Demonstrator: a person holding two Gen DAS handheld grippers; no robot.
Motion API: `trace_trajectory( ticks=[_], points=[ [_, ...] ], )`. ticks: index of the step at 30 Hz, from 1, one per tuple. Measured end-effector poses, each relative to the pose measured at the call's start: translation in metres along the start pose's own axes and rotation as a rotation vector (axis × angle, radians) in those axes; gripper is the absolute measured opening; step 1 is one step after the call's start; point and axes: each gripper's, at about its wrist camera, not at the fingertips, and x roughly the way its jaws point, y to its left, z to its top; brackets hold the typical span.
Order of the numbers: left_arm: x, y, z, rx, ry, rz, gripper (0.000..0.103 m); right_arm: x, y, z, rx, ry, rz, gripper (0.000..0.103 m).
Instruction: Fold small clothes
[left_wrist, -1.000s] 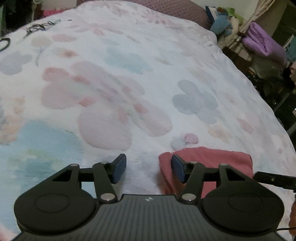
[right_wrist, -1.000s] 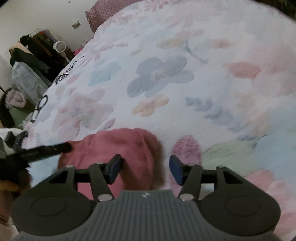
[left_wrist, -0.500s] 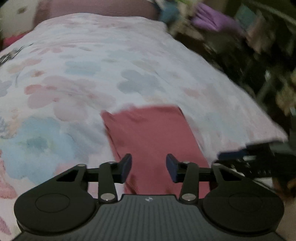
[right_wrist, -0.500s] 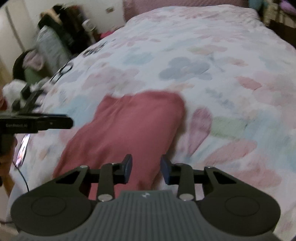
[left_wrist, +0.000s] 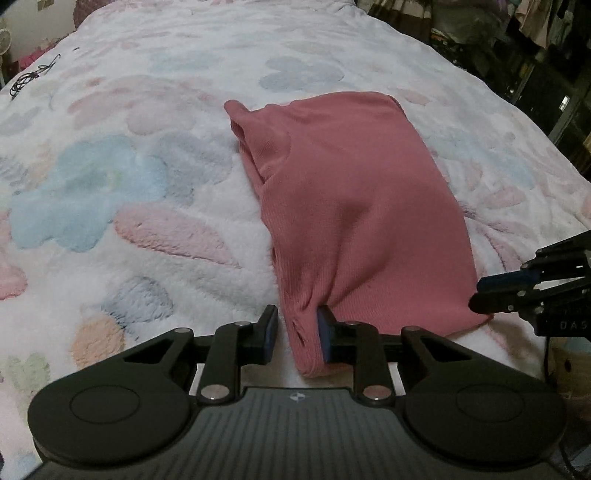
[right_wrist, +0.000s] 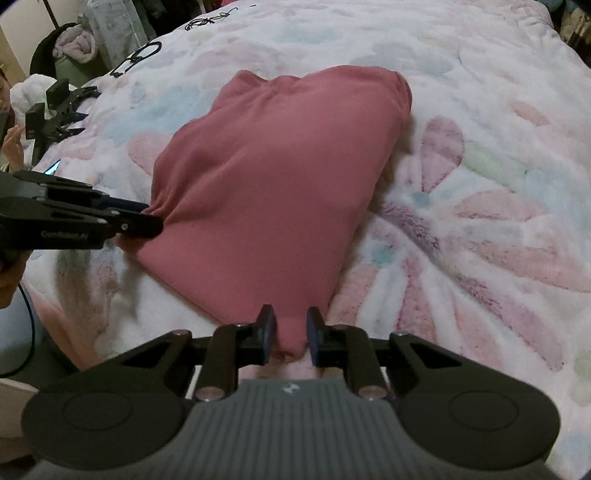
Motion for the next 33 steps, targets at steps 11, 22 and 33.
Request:
trace_trajectory(
  ticks=[11, 22, 33],
  points=[
    [-0.077, -0.038, 0.036, 0.039, -0.251, 0.09, 0.06, -0.073, -0.006, 0.036, 0.084, -0.212, -0.014, 0.034],
    [-0.136, -0.091, 0.037, 0.004, -0.561, 0.14, 0.074, -0.15, 0.01, 0.037, 0.114, -0.502, -0.14, 0.06],
    [-0.126, -0.115, 0.006, 0.062, -0.506, 0.243, 0.09, -0.148, 0.027, -0.012, 0.134, -0.495, -0.164, 0.075]
  ],
)
